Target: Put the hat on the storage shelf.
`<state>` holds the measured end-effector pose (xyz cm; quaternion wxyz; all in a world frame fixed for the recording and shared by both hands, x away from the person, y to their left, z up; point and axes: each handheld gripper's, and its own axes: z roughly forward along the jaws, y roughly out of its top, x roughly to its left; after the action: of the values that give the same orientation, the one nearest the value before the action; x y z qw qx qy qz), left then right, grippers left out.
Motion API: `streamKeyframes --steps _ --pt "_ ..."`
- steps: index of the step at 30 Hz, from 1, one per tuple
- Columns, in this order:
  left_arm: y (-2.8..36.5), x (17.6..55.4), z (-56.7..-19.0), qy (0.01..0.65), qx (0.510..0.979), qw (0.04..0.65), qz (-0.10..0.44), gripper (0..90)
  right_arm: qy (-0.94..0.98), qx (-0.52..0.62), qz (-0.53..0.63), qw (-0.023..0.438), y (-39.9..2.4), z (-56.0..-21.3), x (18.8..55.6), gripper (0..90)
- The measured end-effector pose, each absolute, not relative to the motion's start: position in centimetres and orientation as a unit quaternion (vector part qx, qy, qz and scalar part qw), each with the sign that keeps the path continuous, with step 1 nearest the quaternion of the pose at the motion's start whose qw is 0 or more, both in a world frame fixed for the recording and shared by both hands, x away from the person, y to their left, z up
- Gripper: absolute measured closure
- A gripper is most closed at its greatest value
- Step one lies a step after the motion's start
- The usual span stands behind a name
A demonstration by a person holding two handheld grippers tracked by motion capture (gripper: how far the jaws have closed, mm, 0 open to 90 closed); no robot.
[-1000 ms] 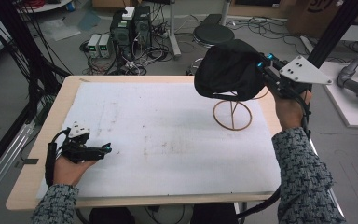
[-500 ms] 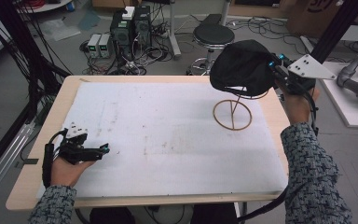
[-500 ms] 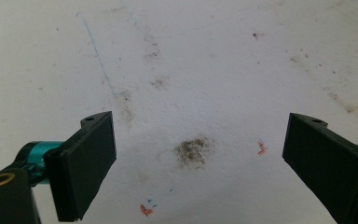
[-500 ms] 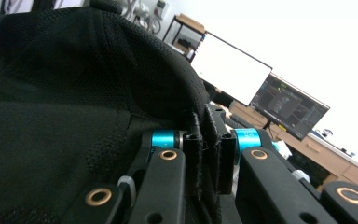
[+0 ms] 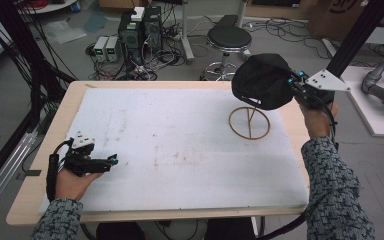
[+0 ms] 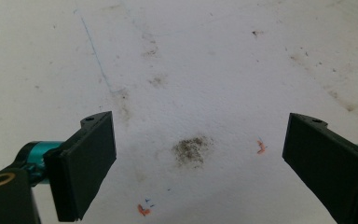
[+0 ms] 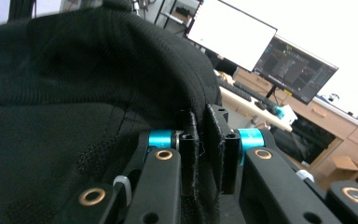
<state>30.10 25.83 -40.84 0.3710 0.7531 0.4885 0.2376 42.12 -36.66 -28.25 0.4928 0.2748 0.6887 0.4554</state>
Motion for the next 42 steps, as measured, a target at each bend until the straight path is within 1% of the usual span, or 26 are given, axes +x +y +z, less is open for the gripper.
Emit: streamKeyframes --steps 9,10,12,20,21,22,23,24,25,29,30,31,32,33,36,37,38,39,40,42 --pt "25.4 30.4 -40.8 0.484 0.755 0.374 0.236 9.9 0.692 0.287 0.447 0.489 -37.5 -29.7 42.1 79.3" --pt "25.4 30.4 -40.8 0.484 0.755 0.375 0.237 9.9 0.697 0.292 0.444 0.482 -37.7 -30.0 42.2 77.9" --pt "25.5 30.3 -40.8 0.485 0.755 0.374 0.237 9.9 0.7 0.294 0.443 0.477 -37.9 -30.5 42.1 79.0" --pt "25.5 30.4 -40.8 0.484 0.753 0.377 0.238 9.9 0.702 0.294 0.442 0.474 -37.7 -30.7 41.8 78.8" --pt "25.5 30.4 -40.8 0.484 0.753 0.377 0.238 9.9 0.699 0.296 0.444 0.477 -37.6 -30.5 41.6 74.1" --pt "25.5 30.4 -40.7 0.484 0.753 0.377 0.238 9.9 0.699 0.296 0.444 0.477 -37.6 -30.5 41.6 74.1" --pt "25.5 30.4 -40.7 0.483 0.752 0.38 0.238 9.9 0.697 0.299 0.44 0.481 -37.6 -30.3 41.4 71.2" --pt "25.5 30.4 -40.7 0.483 0.752 0.38 0.238 9.9 0.697 0.299 0.44 0.481 -37.6 -30.3 41.4 71.2" --pt "25.5 30.3 -40.8 0.483 0.752 0.379 0.238 9.9 0.697 0.306 0.44 0.477 -37.7 -30.2 41.2 65.1" --pt "25.5 30.3 -40.7 0.482 0.754 0.379 0.237 9.9 0.701 0.321 0.44 0.46 -37.9 -30.0 40.7 56.1" --pt "25.4 30.4 -40.7 0.481 0.753 0.382 0.237 9.9 0.701 0.321 0.44 0.46 -37.9 -30.0 40.7 56.1" --pt "25.3 30.4 -40.7 0.482 0.752 0.382 0.236 9.9 0.704 0.326 0.44 0.452 -37.9 -29.9 40.3 50.8" --pt "25.3 30.4 -40.7 0.482 0.752 0.382 0.236 9.9 0.704 0.326 0.44 0.452 -37.9 -29.9 40.3 50.8" --pt "25.3 30.4 -40.7 0.479 0.754 0.381 0.237 9.9 0.71 0.33 0.442 0.439 -37.7 -29.6 39.9 46.8" --pt "25.0 30.5 -40.6 0.478 0.753 0.387 0.237 9.9 0.714 0.326 0.444 0.431 -37.4 -29.4 39.4 44.5" --pt "24.9 30.5 -40.6 0.476 0.753 0.387 0.236 9.9 0.717 0.329 0.449 0.42 -37.3 -29.3 39.0 39.6" --pt "24.8 30.5 -40.6 0.474 0.754 0.388 0.236 9.9 0.717 0.329 0.449 0.42 -37.3 -29.3 39.0 39.6" --pt "24.7 30.6 -40.5 0.473 0.755 0.388 0.235 9.9 0.716 0.342 0.46 0.398 -37.3 -29.3 38.7 33.8" --pt "24.6 30.6 -40.5 0.472 0.755 0.39 0.235 9.9 0.715 0.35 0.463 0.391 -37.2 -29.4 38.5 29.3" --pt "24.5 30.6 -40.4 0.469 0.757 0.39 0.235 9.9 0.71 0.365 0.474 0.371 -37.2 -29.6 38.2 23.6"
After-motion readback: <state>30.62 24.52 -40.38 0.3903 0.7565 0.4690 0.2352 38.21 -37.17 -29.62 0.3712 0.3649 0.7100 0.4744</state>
